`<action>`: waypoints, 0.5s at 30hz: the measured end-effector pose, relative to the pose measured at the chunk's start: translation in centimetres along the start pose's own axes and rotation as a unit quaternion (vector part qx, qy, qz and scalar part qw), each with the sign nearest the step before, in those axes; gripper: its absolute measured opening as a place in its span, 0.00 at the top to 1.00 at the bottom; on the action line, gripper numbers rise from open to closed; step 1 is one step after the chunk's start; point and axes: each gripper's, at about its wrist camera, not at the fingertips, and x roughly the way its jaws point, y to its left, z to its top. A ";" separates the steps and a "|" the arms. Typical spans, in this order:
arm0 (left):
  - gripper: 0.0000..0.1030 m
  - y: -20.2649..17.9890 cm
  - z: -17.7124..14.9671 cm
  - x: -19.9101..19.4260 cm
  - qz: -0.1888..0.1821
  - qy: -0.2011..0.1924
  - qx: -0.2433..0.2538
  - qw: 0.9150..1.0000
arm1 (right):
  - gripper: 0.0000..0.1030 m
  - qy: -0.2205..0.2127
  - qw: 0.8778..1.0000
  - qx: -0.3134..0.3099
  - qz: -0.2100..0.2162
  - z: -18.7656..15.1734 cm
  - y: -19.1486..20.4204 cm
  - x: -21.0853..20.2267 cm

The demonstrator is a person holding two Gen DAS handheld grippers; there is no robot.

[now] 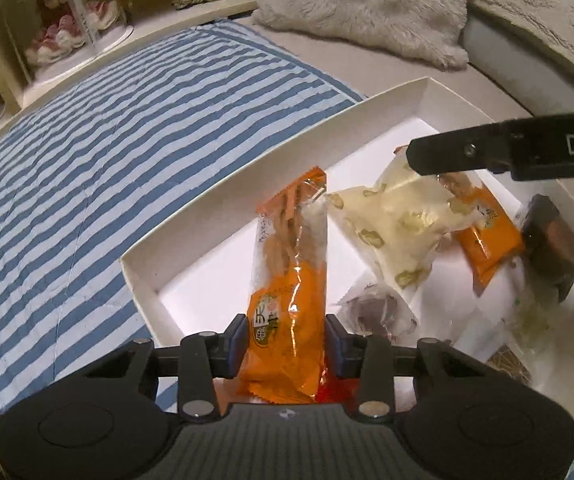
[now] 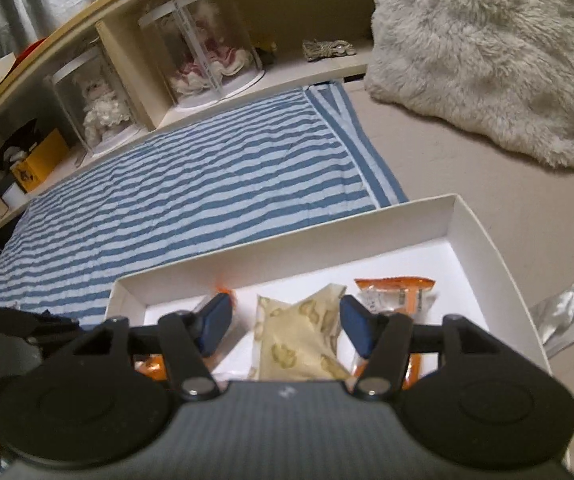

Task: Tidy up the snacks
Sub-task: 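Release the cream bag with the right tool while the left tool releases the orange packet in the box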

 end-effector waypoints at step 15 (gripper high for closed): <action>0.55 -0.4 1.0 0.6 0.080 -0.003 0.088 0.993 | 0.38 0.010 1.000 0.009 -0.011 -0.3 -0.3 0.4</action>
